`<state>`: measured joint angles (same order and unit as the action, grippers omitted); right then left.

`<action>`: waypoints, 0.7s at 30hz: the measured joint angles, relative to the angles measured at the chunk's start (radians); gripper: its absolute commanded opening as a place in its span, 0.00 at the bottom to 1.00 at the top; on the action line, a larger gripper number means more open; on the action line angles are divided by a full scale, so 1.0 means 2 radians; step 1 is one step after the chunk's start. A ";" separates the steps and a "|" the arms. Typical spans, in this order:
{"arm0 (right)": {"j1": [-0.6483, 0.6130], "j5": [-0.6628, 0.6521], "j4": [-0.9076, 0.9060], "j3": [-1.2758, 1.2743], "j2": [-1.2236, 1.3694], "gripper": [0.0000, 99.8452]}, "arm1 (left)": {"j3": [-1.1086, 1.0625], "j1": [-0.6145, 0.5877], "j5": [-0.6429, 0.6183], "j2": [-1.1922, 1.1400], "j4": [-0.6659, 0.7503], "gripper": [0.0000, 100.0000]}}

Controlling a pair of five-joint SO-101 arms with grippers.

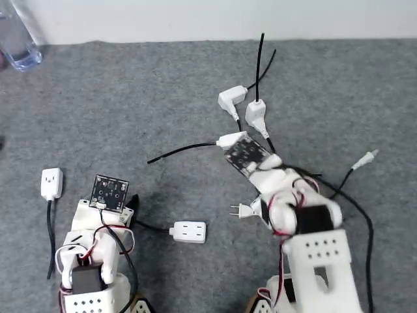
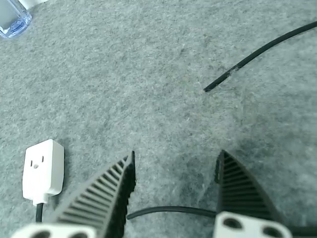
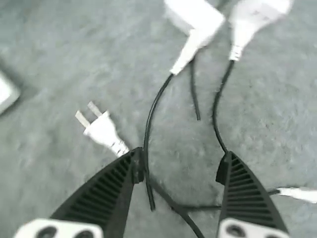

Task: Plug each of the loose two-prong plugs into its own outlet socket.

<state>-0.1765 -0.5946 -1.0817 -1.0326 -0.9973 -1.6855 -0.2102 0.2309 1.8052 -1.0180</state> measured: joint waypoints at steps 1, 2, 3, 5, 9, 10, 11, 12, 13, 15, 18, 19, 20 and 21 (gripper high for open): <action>0.003 0.014 0.021 -0.025 -0.013 0.24 | 0.000 0.000 0.000 0.000 0.000 0.25; 0.006 0.026 0.045 -0.048 -0.025 0.24 | 0.000 0.000 0.000 0.000 0.000 0.25; 0.008 0.037 0.070 -0.073 -0.033 0.24 | 0.000 0.000 0.000 0.000 0.000 0.25; 0.007 0.056 0.116 -0.114 -0.043 0.24 | 0.000 0.000 0.000 0.000 0.000 0.25; 0.006 0.069 0.150 -0.143 -0.047 0.24 | 0.000 0.000 0.000 0.000 0.000 0.25; 0.006 0.070 0.152 -0.143 -0.047 0.24 | 0.000 0.000 0.000 0.000 0.000 0.25; 0.008 0.070 0.153 -0.143 -0.047 0.24 | 0.000 0.000 0.000 0.000 0.000 0.25; 0.008 0.070 0.155 -0.143 -0.047 0.24 | 0.000 0.000 0.000 0.000 0.000 0.25; 0.008 0.071 0.155 -0.143 -0.047 0.24 | 0.000 0.000 0.000 0.000 0.000 0.25; 0.008 0.072 0.155 -0.143 -0.047 0.24 | 0.000 0.000 0.000 0.000 0.000 0.25; 0.008 0.073 0.159 -0.143 -0.047 0.24 | 0.000 0.000 0.000 0.000 0.000 0.25; 0.008 0.073 0.160 -0.143 -0.047 0.24 | 0.000 0.000 0.000 0.000 0.000 0.25; 0.008 0.073 0.160 -0.143 -0.047 0.24 | 0.000 0.000 0.000 0.000 0.000 0.25; 0.008 0.073 0.160 -0.143 -0.047 0.24 | 0.000 0.000 0.000 0.000 0.000 0.25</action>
<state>-0.1611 -0.4488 -0.7626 -1.3195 -1.0909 -1.6855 -0.2102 0.2309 1.8052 -1.0180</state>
